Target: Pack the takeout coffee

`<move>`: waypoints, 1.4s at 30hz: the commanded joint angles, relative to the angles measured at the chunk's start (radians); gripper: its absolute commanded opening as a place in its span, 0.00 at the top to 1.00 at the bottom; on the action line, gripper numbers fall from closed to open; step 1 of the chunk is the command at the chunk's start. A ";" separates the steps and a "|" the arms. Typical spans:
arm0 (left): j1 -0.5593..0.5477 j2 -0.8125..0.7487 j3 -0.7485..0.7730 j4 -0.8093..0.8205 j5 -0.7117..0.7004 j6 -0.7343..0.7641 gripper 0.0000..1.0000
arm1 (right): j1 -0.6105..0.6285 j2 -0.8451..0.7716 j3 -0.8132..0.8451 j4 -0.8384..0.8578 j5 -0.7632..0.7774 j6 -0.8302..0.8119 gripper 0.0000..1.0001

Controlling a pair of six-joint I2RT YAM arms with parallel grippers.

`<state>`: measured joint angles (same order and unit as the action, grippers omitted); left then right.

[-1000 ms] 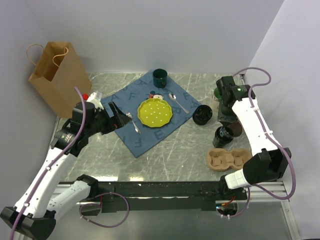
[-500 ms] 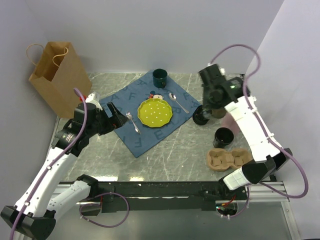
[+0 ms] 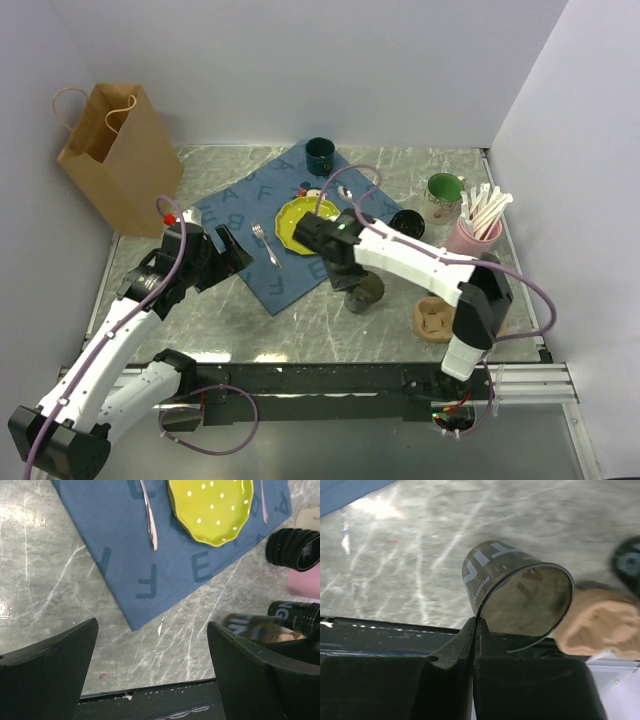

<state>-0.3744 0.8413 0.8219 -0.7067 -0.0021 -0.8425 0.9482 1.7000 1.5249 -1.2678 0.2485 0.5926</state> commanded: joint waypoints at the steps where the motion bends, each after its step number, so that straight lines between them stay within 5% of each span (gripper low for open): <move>1: -0.001 -0.033 0.000 -0.002 -0.029 -0.030 0.03 | 0.053 0.036 0.032 0.056 -0.012 0.078 0.99; 13: -0.001 -0.033 0.000 -0.007 -0.026 -0.024 0.03 | 0.075 0.044 0.102 0.048 -0.048 0.066 0.73; 18: -0.001 -0.021 0.003 0.009 -0.007 -0.014 0.03 | 0.054 0.056 0.213 -0.033 0.014 0.026 0.71; 34: -0.008 0.021 0.011 0.127 0.301 0.099 0.03 | -0.416 0.003 0.024 0.192 0.155 -0.244 0.68; 42: -0.015 0.027 0.025 0.092 0.278 0.111 0.03 | -0.545 0.087 0.098 0.262 0.127 -0.304 0.66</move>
<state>-0.3859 0.8680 0.8227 -0.6323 0.2604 -0.7483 0.4362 1.7527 1.5585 -1.0744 0.3733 0.3347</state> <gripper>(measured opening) 0.968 0.321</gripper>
